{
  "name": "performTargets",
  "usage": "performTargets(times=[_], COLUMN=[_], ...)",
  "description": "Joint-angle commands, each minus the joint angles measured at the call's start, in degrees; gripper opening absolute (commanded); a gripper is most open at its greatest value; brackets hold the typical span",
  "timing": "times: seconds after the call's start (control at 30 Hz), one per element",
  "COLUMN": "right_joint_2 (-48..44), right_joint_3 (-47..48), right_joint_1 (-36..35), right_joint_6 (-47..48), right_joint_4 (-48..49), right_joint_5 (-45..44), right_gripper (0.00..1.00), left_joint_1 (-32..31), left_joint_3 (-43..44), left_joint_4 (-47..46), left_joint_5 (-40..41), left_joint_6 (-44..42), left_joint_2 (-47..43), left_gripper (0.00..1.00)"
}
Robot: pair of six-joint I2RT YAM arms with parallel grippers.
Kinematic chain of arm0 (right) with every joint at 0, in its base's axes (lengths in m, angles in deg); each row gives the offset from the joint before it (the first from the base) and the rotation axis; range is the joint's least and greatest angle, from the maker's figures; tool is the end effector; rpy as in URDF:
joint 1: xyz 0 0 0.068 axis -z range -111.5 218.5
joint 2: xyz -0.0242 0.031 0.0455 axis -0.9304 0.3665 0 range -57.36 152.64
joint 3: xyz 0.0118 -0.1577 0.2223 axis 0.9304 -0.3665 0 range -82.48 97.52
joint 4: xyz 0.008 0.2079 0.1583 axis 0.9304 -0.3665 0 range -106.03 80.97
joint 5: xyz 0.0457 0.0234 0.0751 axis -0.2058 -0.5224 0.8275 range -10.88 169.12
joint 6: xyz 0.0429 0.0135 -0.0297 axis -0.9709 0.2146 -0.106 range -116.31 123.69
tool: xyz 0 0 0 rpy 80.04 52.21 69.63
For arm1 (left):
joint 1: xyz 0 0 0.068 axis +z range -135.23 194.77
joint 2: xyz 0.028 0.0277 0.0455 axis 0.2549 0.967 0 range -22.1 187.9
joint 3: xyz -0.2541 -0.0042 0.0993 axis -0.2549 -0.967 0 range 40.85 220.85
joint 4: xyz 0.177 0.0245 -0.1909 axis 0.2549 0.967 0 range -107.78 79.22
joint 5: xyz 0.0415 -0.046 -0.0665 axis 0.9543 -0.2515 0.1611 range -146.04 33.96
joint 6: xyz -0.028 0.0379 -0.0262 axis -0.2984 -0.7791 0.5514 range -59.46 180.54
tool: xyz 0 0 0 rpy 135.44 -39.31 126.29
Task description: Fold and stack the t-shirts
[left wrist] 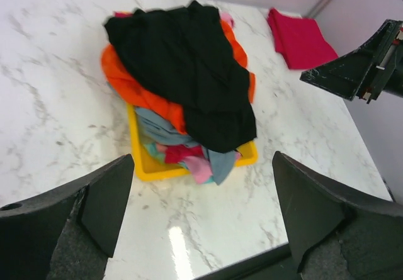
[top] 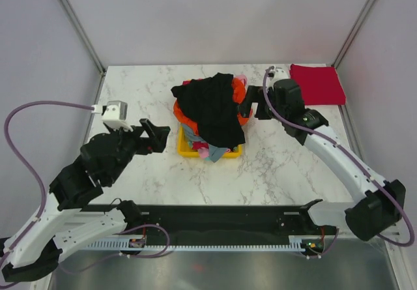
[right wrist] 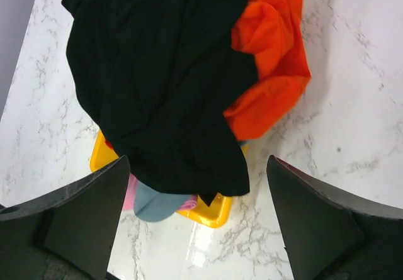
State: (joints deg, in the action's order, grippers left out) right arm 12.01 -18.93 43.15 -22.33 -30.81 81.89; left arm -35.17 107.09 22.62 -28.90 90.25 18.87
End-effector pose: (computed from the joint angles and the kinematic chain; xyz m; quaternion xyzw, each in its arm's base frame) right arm 0.2468 0.1188 0.3447 -0.0075 0.8551 0.2431 0.4578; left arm 0.0887 -0.0804 0.4179 -0.0049 0.7850 -0.2354 0.5731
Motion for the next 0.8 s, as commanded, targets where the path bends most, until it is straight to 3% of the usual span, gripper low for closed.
performTargets(times=[0.0, 0.43, 0.57, 0.77], right_joint_2=[6.47, 39.15, 44.97, 50.69], right_joint_3=[8.33, 42.24, 48.33, 51.50], right_joint_1=[-3.12, -10.43, -10.78, -11.74], right_joint_6=[4.13, 13.80, 14.33, 13.01], right_joint_4=[0.34, -10.64, -14.16, -14.60], right_joint_5=[-0.65, -12.07, -15.95, -13.40], right_gripper=[0.98, 0.98, 0.98, 0.96], left_joint_1=[0.19, 0.19, 0.19, 0.19], left_joint_3=[-4.17, -15.61, -16.14, -16.14], left_joint_4=[-0.15, -1.20, -2.26, -2.43], left_joint_5=[10.73, 15.23, 14.88, 15.31], left_joint_6=[-5.89, -7.57, -9.23, -10.38], left_joint_2=[-5.80, -11.44, -10.30, -8.37], left_gripper=[1.00, 1.00, 0.99, 0.98])
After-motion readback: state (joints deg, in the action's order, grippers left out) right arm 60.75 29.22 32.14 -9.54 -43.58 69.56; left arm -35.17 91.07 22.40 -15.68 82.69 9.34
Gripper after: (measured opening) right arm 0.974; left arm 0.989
